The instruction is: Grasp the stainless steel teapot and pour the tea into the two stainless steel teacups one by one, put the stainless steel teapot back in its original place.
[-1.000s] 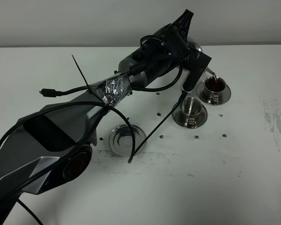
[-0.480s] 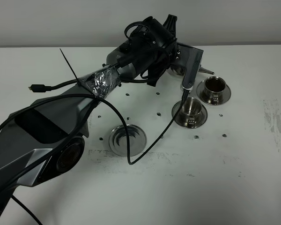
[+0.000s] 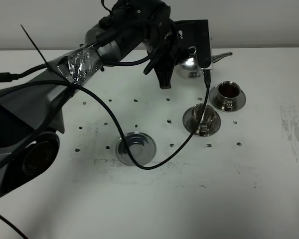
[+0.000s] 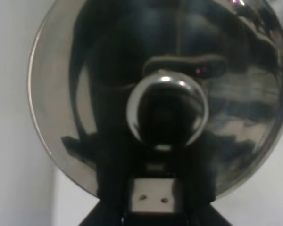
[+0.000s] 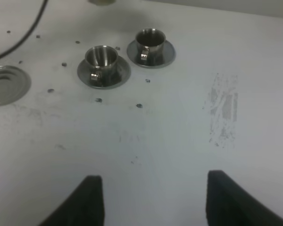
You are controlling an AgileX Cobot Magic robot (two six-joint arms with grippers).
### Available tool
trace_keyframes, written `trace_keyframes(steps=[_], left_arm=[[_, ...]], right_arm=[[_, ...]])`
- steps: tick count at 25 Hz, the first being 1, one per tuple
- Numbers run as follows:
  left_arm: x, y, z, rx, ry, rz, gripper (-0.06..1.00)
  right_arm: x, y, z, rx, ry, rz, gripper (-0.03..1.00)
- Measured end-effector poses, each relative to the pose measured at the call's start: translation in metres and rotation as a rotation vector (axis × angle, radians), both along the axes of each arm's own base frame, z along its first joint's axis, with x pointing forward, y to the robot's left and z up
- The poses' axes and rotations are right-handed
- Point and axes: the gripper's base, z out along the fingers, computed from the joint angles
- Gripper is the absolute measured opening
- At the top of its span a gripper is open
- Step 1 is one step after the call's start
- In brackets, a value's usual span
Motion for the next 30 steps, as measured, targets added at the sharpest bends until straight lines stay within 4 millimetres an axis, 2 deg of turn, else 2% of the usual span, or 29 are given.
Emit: trace_keyframes(steps=[5, 10, 15, 24, 27, 30], left_arm=[[-0.009, 0.018, -0.015, -0.057, 0.096, 0.080, 0.18], [-0.008, 0.028, -0.026, -0.086, 0.089, 0.107, 0.18], [-0.003, 0.029, -0.037, -0.131, 0.087, 0.120, 0.18], [0.000, 0.025, -0.074, -0.126, 0.153, 0.127, 0.18], [0.000, 0.025, -0.073, -0.126, 0.152, 0.126, 0.18], [-0.001, 0.026, -0.062, -0.130, 0.142, 0.125, 0.18]], right_arm=[[0.000, 0.000, 0.000, 0.000, 0.000, 0.000, 0.47], [0.000, 0.000, 0.000, 0.000, 0.000, 0.000, 0.47], [0.000, 0.000, 0.000, 0.001, 0.000, 0.000, 0.47], [0.000, 0.000, 0.000, 0.001, 0.000, 0.000, 0.47], [0.000, 0.000, 0.000, 0.001, 0.000, 0.000, 0.47], [0.000, 0.000, 0.000, 0.001, 0.000, 0.000, 0.47]])
